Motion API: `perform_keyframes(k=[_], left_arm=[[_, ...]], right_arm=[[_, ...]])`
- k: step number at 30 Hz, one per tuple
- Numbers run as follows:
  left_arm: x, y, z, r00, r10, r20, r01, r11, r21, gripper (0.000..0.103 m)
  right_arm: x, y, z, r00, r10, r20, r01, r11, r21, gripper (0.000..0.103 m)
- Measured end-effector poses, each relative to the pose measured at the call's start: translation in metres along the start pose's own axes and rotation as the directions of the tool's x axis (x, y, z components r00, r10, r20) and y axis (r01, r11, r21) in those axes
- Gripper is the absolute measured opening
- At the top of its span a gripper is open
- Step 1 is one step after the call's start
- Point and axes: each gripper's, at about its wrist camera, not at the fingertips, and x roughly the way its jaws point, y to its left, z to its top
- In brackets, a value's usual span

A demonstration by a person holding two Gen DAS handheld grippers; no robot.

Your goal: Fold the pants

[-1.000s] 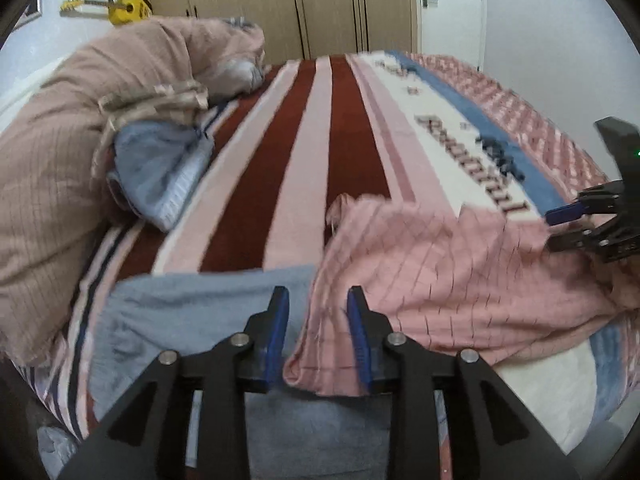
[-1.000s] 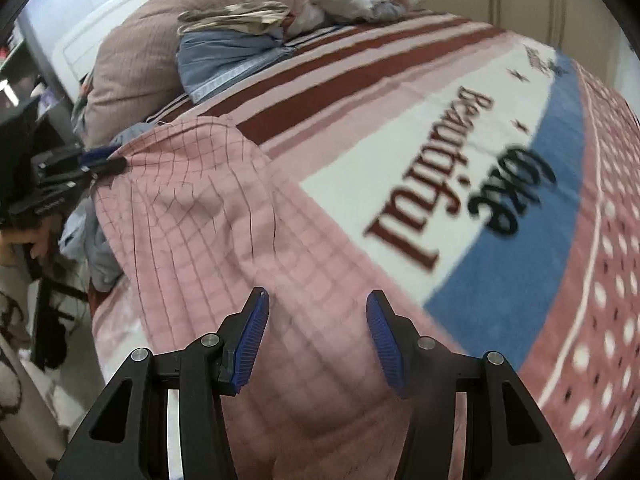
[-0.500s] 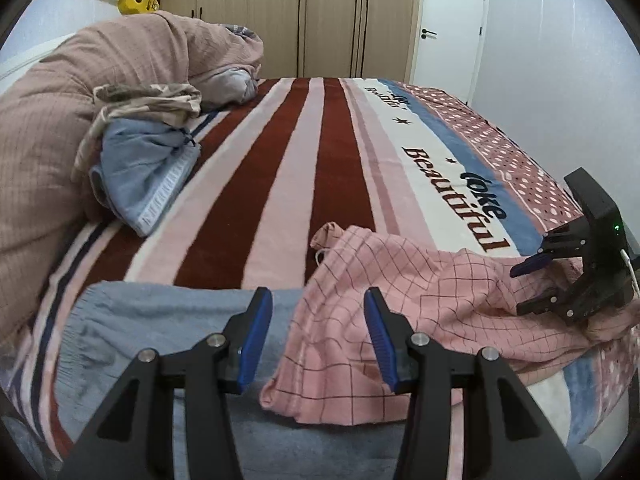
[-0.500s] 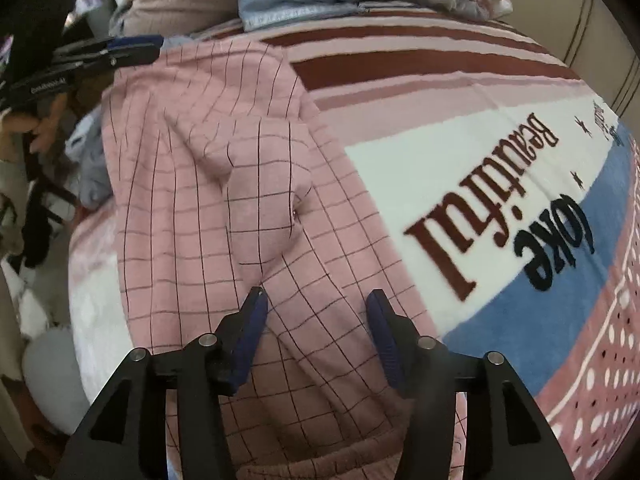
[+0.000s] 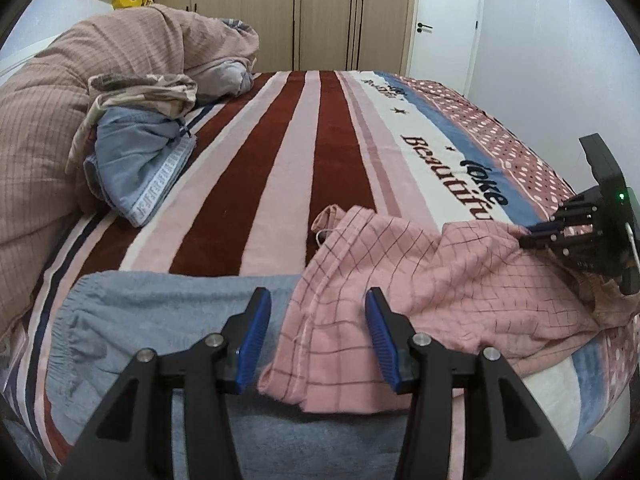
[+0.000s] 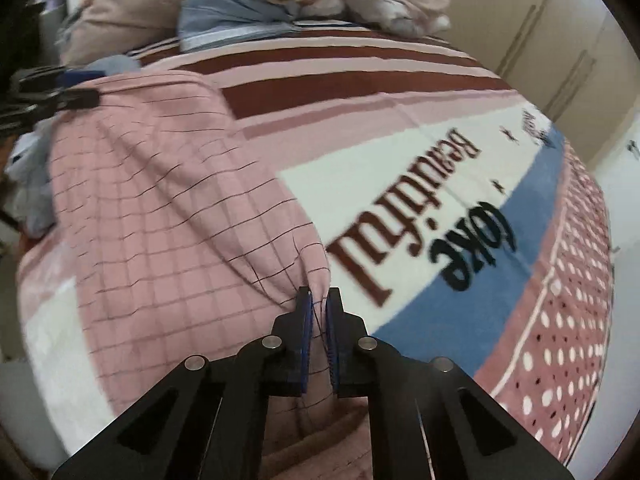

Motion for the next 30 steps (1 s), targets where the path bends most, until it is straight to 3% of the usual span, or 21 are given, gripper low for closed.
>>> perform_keyframes(k=[5,7,9,14,17,22,24,27,30], left_arm=[[0.004,0.007,-0.006,1.000,-0.003,-0.014,0.002,1.000,-0.028,0.058],[0.002,0.013,-0.007,1.000,0.000,-0.015,-0.001,0.999,-0.052,0.061],[-0.008,0.019,-0.008,1.000,-0.006,-0.005,0.006,0.996,-0.087,0.062],[-0.042,0.014,-0.014,0.997,-0.066,0.034,0.069,0.990,-0.121,0.063],[-0.054,-0.004,-0.021,0.989,-0.147,0.033,0.150,0.980,-0.128,0.063],[-0.048,-0.039,-0.040,0.955,-0.298,0.000,0.291,0.934,-0.206,0.063],[-0.037,-0.052,-0.049,0.937,-0.347,-0.028,0.330,0.910,-0.250,0.063],[-0.026,-0.069,-0.057,0.933,-0.356,-0.057,0.327,0.902,-0.282,0.063],[-0.011,-0.078,-0.063,0.924,-0.377,-0.067,0.330,0.873,-0.359,0.063]], right_arm=[[0.018,-0.006,0.007,0.999,0.020,-0.026,-0.018,0.997,0.070,0.004],[0.019,-0.009,0.007,0.999,0.024,-0.028,-0.021,0.995,0.094,0.014],[0.009,-0.015,0.002,1.000,0.001,-0.011,0.000,0.991,0.135,0.025],[-0.035,-0.025,-0.015,0.997,0.027,0.074,-0.046,0.962,0.271,0.025],[-0.063,-0.020,-0.036,0.989,0.036,0.140,-0.080,0.943,0.324,0.029],[-0.098,-0.006,-0.079,0.974,0.022,0.226,-0.111,0.914,0.391,0.032],[-0.111,-0.004,-0.099,0.967,-0.015,0.253,-0.098,0.899,0.427,0.043],[-0.130,-0.008,-0.130,0.952,-0.044,0.304,-0.118,0.862,0.494,0.048],[-0.148,-0.014,-0.158,0.934,-0.063,0.353,-0.146,0.832,0.535,0.052]])
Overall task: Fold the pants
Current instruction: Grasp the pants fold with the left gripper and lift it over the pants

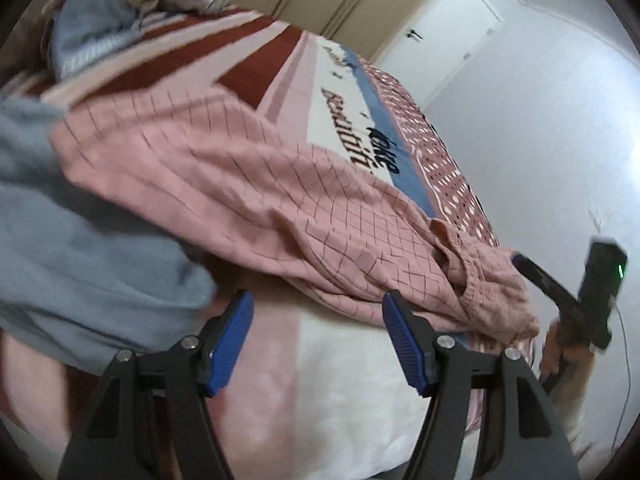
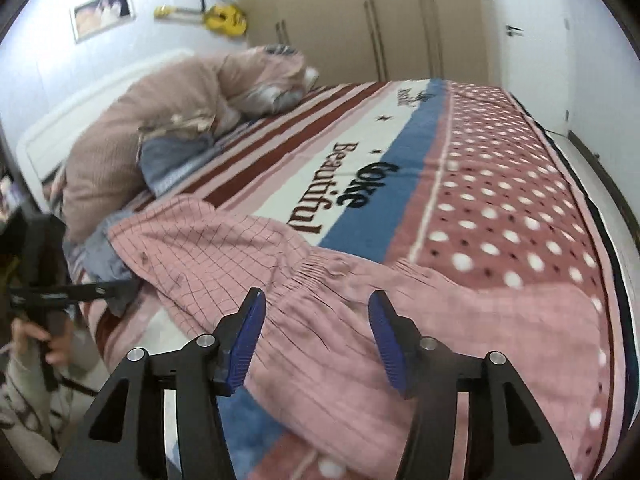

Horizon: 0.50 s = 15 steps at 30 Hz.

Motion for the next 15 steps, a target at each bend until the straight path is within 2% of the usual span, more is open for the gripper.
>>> perform_keyframes(k=[2,5,9,13,15], left_arm=[[0.011,0.003,0.001,1.000,0.022,0.004,-0.022,0.998,-0.053,0.063],[0.023,0.004,0.003,0.994,0.098,0.049,-0.093,0.990,-0.102,0.063],[0.033,0.002,0.011,0.986,0.129,0.108,-0.110,0.979,-0.170,0.072],[0.036,-0.002,0.014,0.965,0.200,0.170,-0.162,0.963,-0.214,0.071],[0.038,-0.009,0.012,0.952,0.247,0.184,-0.206,0.955,-0.216,0.065]], right_arm=[[-0.014,-0.007,-0.006,0.999,0.024,0.022,-0.025,0.999,0.022,0.052],[-0.029,-0.013,-0.012,0.999,0.032,0.040,-0.033,0.999,0.022,0.052],[-0.045,-0.020,-0.020,0.998,0.030,0.063,-0.031,0.999,0.015,0.053],[-0.052,-0.028,-0.030,0.996,0.053,0.075,-0.056,0.998,0.043,0.053],[-0.053,-0.032,-0.034,0.995,0.059,0.077,-0.064,0.997,0.054,0.053]])
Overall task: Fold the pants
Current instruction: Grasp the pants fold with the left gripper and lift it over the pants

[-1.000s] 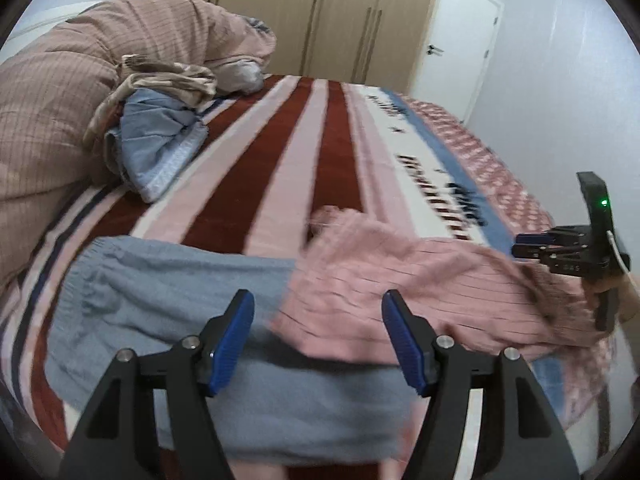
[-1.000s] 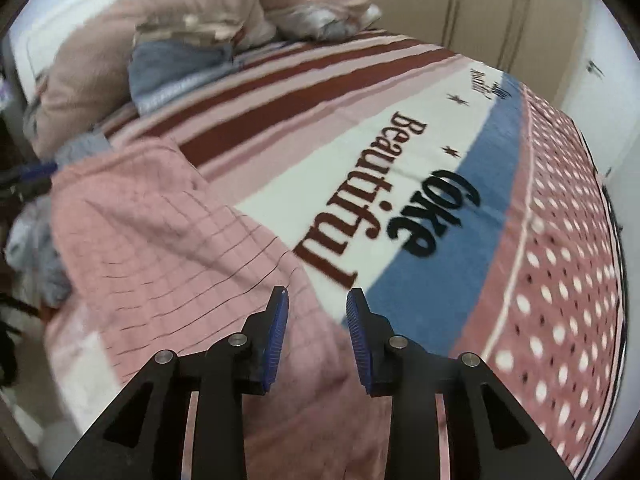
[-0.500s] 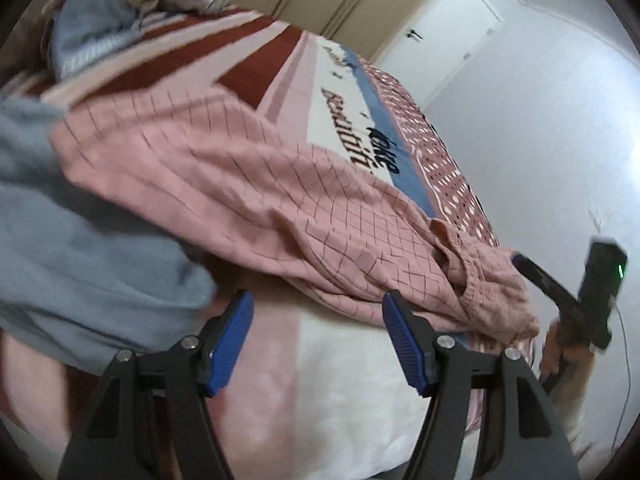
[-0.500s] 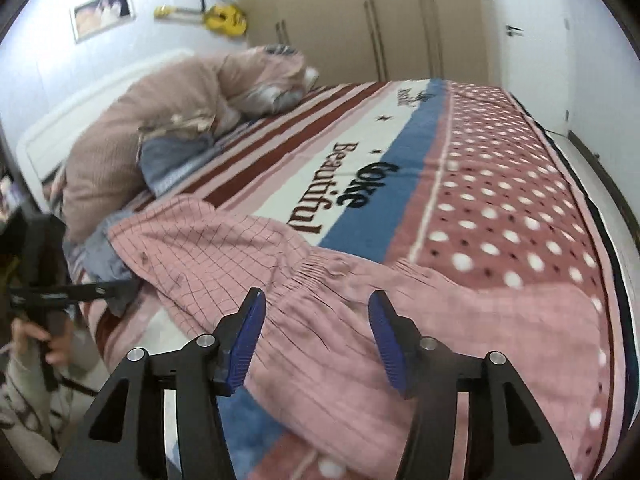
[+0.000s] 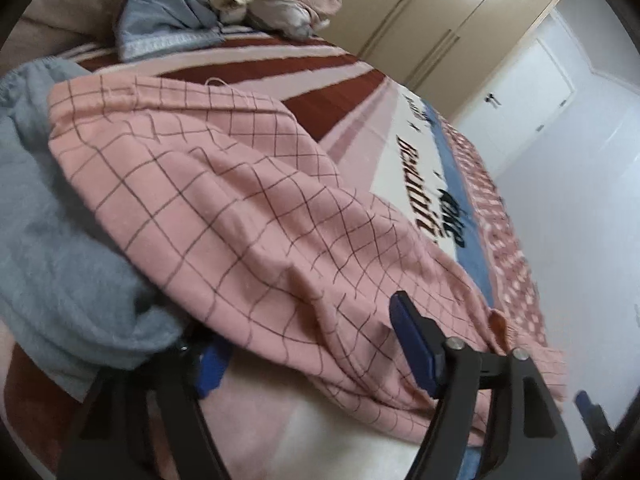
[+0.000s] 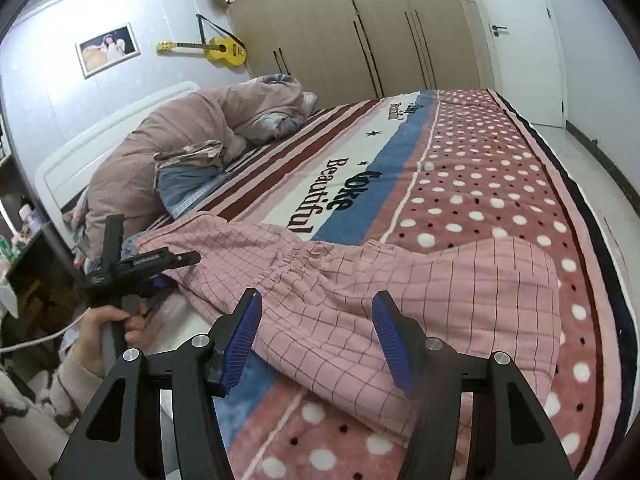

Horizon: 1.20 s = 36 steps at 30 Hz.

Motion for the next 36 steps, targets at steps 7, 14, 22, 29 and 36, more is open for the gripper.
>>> perform_keyframes(k=[7,14,22,29,36], left_arm=[[0.014,-0.021,0.003,0.998,0.056,0.024,-0.058,0.997,0.053,0.055],[0.025,-0.018,0.020,0.991,0.118,0.065,-0.122,0.991,0.061,0.032],[-0.017,-0.066,0.040,0.984,0.039,0.176,-0.079,0.969,0.232,0.005],[-0.058,-0.149,0.036,0.963,-0.118,0.242,0.006,0.908,0.419,0.005],[-0.064,-0.243,-0.008,0.948,-0.299,0.108,0.180,0.784,0.595,0.005]], right_arm=[[-0.005,-0.005,-0.002,1.000,0.023,0.015,-0.023,1.000,0.021,0.053],[-0.010,-0.002,-0.005,0.999,0.035,0.021,-0.036,0.999,0.012,0.053],[-0.021,0.000,-0.010,0.999,0.041,0.016,-0.041,0.999,0.017,0.053],[-0.048,-0.012,-0.014,0.998,0.016,0.069,-0.020,0.998,0.055,0.053],[-0.072,-0.031,-0.019,0.995,-0.017,0.098,0.010,0.997,0.075,0.053]])
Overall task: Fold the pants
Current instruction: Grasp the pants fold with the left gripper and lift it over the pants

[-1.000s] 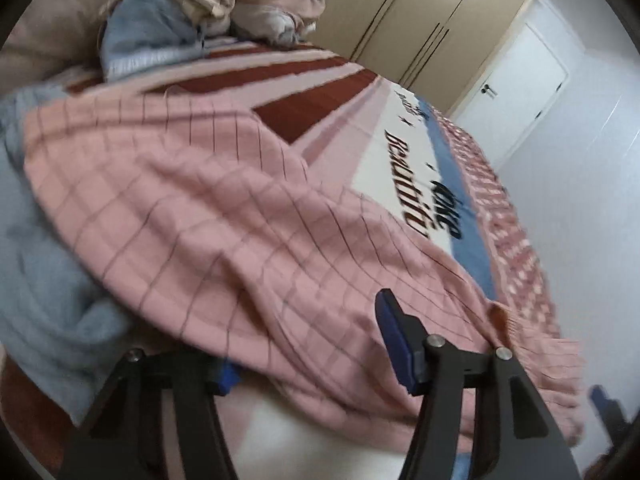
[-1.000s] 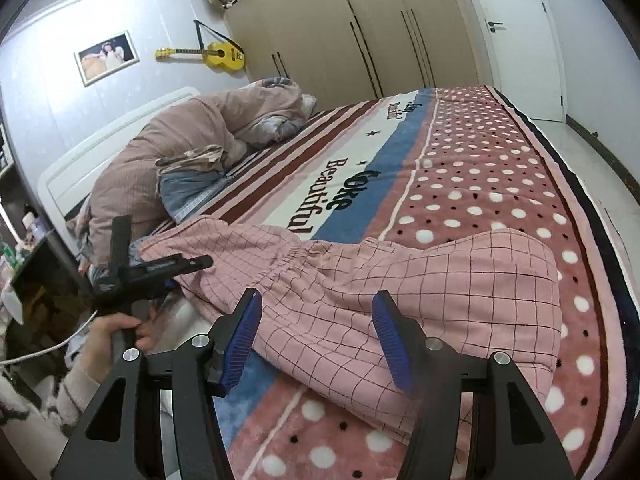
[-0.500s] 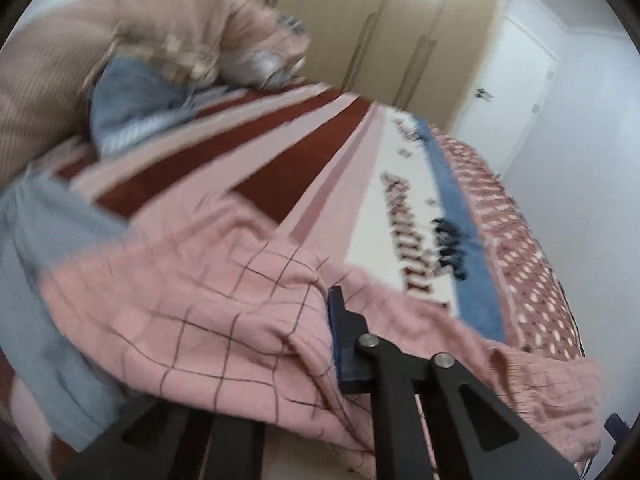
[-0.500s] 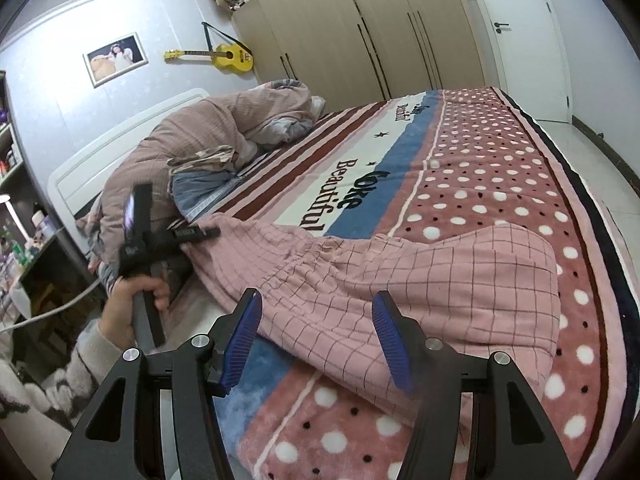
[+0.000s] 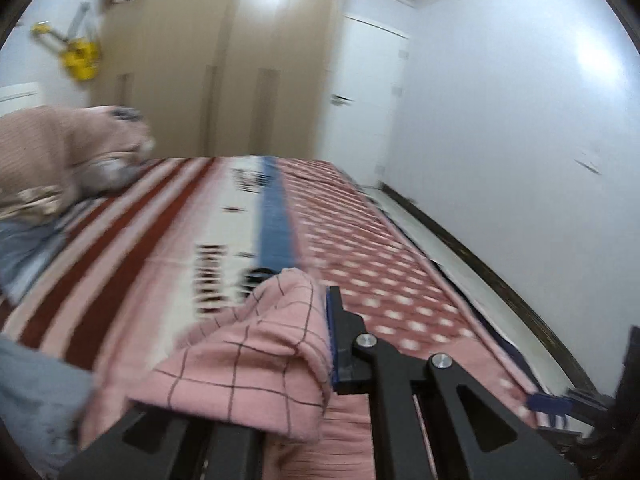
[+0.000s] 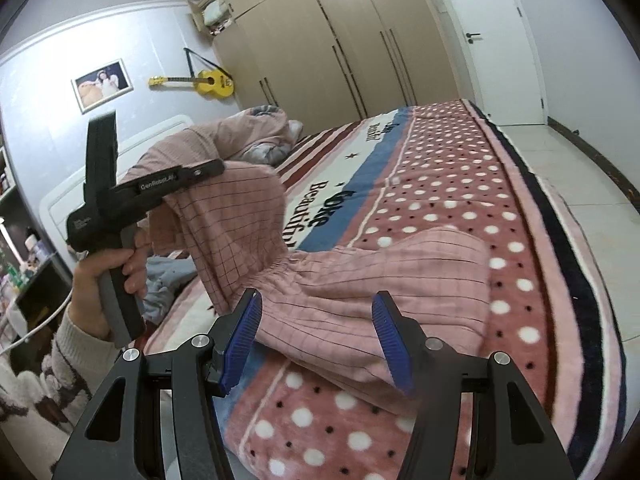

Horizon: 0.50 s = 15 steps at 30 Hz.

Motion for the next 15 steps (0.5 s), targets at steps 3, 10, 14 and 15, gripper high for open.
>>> perform_keyframes(k=[3,10,14,15], left_arm=[[0.021,-0.044,-0.015,0.994,-0.083,-0.068,0.088,0.992,0.085,0.005],[0.077,-0.087,-0.071,0.942,-0.137,-0.305,0.192,0.968,0.158,0.005],[0.079,-0.090,-0.088,0.918,-0.169,-0.360,0.235,0.961,0.147,0.008],[0.074,-0.088,-0.089,0.913,-0.186,-0.364,0.250,0.959,0.136,0.013]], right_arm=[[-0.011,-0.012,-0.004,1.000,-0.030,0.011,0.029,0.999,0.014,0.053],[-0.028,-0.040,-0.015,0.995,-0.096,0.006,0.096,0.993,0.073,0.053],[-0.032,-0.044,-0.017,0.993,-0.116,-0.003,0.116,0.990,0.079,0.053],[-0.032,-0.043,-0.016,0.993,-0.118,-0.003,0.118,0.990,0.077,0.053]])
